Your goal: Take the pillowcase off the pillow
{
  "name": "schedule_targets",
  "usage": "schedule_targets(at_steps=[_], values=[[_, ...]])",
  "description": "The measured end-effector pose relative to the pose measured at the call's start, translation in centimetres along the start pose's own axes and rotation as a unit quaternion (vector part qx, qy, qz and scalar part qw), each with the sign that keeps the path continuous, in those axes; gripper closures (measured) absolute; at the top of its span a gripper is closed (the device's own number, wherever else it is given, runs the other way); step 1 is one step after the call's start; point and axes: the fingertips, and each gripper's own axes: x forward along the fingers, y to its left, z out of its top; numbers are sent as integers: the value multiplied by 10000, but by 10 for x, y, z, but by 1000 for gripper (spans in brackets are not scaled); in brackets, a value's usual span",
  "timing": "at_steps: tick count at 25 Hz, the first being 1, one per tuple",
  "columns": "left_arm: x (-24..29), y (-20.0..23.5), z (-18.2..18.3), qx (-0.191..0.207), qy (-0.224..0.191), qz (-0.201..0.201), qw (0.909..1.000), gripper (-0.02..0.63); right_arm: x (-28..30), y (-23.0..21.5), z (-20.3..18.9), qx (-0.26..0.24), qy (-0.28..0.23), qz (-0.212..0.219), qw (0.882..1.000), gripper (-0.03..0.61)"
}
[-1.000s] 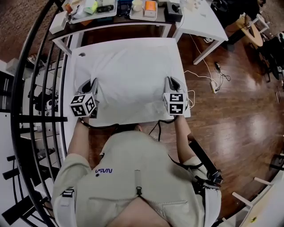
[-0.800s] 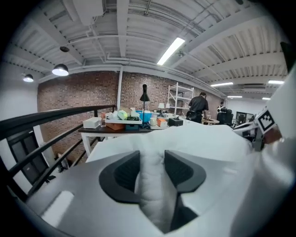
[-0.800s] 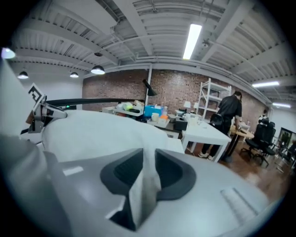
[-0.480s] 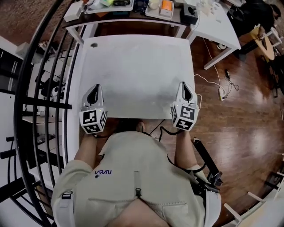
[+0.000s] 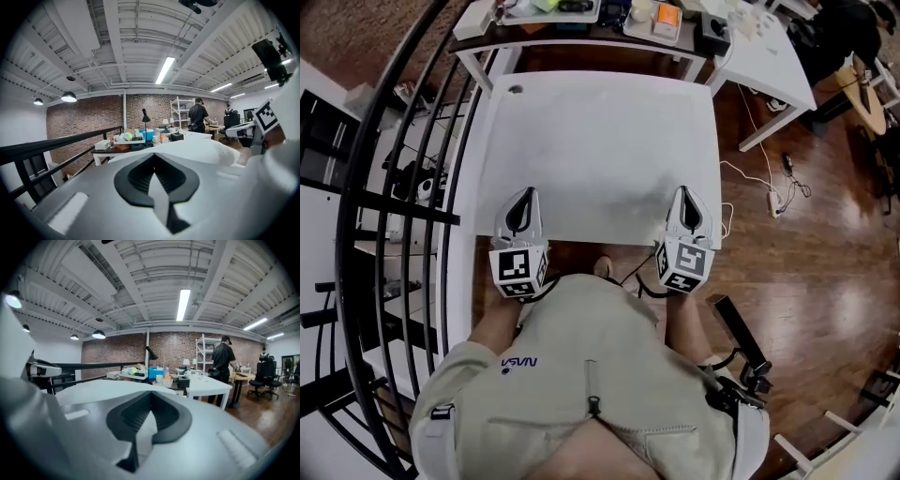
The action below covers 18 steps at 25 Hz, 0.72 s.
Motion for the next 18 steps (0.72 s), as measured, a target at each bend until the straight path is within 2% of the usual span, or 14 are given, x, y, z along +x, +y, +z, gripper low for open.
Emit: schedule_targets(at_steps=[4, 11, 14, 18], values=[[-9, -3, 5, 77, -164, -280, 9994, 607, -15, 8, 7, 4, -97, -200, 9998, 574], [-44, -13, -4, 96, -176, -932, 9954, 607, -78, 25, 15, 252, -164, -675, 9973, 574], [-58, -18, -9, 50, -262, -1185, 9926, 607, -112, 26, 17, 126, -133, -964, 9952, 574], [-64, -29, -26, -99, -166, -1476, 9889, 607, -146, 19, 13, 20, -50, -1347, 9909, 575]])
